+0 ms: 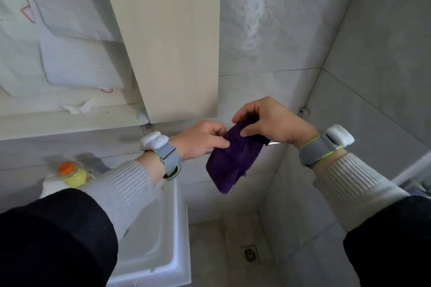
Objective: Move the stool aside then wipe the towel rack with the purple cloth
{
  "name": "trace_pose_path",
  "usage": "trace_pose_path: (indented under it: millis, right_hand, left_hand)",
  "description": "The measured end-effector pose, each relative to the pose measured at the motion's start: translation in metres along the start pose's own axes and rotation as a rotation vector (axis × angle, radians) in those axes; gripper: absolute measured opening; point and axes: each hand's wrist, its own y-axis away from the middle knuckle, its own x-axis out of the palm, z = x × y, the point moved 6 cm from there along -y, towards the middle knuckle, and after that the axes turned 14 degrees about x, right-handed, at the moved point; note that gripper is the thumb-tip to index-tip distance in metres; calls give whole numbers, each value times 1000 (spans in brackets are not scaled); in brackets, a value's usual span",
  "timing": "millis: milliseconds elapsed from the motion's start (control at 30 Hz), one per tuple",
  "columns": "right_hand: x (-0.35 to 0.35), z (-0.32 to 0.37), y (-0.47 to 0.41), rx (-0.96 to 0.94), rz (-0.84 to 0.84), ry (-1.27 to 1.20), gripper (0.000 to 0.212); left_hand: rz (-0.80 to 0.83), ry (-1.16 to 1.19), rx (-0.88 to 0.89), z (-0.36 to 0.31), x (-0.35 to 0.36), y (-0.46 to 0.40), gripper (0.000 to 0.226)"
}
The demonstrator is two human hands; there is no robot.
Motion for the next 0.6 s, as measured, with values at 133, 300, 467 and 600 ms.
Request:
trace_pose_path:
  millis: [133, 300, 467, 600]
  right_hand:
    - [-5, 24, 11, -34, -43, 144, 20]
    - [-2, 51, 23, -121, -118, 65, 11]
    - [22, 69, 24, -143, -109, 79, 8]
    - [39, 78, 20, -156, -131, 46, 7]
  left_hand:
    - [-11, -68, 15, -14, -20, 20, 13]
    - [83, -472, -1, -26, -57, 51, 15]
    - [-24, -670, 5, -26, -93, 88, 40]
    - [-128, -689, 129, -35, -102, 111, 25]
